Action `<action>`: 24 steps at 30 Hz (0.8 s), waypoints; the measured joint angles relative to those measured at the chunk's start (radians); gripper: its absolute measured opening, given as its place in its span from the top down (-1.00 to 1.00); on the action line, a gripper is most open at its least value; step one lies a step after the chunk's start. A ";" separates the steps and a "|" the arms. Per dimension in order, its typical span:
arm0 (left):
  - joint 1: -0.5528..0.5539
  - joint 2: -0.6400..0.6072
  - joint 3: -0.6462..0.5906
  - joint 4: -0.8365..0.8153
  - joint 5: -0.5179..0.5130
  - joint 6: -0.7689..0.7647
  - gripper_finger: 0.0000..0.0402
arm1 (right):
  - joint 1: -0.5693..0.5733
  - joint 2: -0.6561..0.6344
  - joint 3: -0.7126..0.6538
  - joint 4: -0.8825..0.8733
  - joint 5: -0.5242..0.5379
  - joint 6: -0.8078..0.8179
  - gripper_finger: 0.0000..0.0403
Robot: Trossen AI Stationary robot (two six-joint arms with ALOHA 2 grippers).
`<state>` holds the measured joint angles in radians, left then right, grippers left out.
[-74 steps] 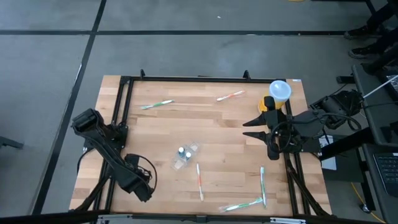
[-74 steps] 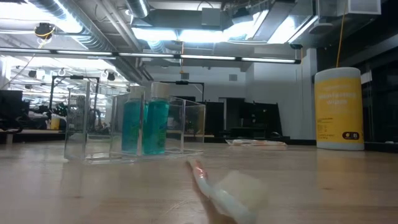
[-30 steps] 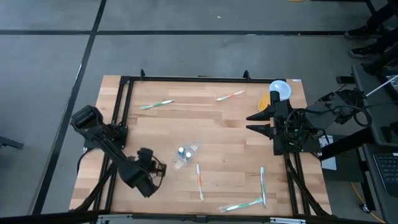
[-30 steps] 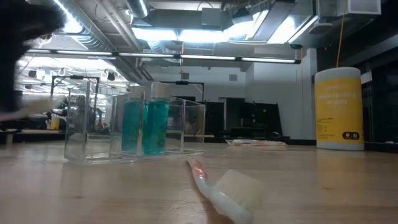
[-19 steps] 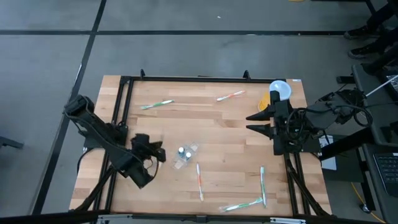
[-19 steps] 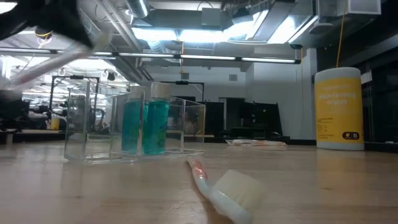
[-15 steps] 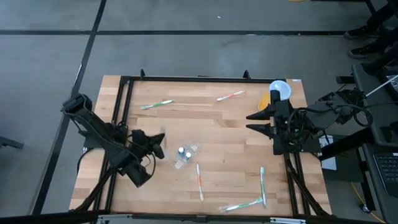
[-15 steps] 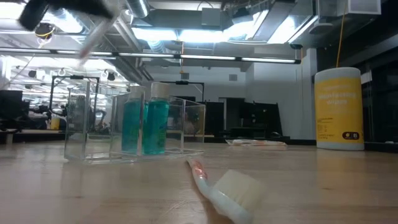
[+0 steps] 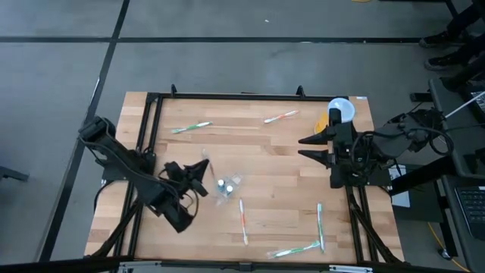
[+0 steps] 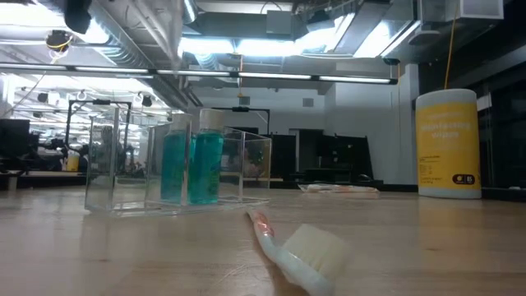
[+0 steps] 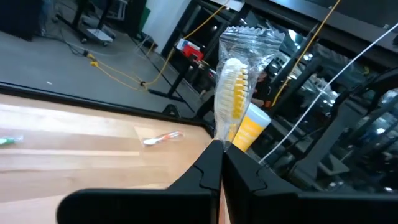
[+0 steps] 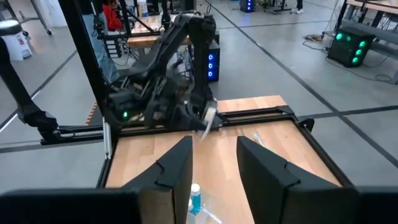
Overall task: Pick & Place toothbrushing station
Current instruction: Put the bottom left orange toothbrush into the transparent organizer
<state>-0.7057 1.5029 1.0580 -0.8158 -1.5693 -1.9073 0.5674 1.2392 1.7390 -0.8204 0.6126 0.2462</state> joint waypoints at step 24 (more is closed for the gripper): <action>-0.101 0.147 -0.001 0.055 0.061 0.087 0.99 | 0.007 0.006 0.000 0.112 0.004 -0.001 0.36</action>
<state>-0.8070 1.6499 1.0568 -0.7612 -1.5084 -1.8198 0.5743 1.2451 1.7390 -0.7086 0.6167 0.2452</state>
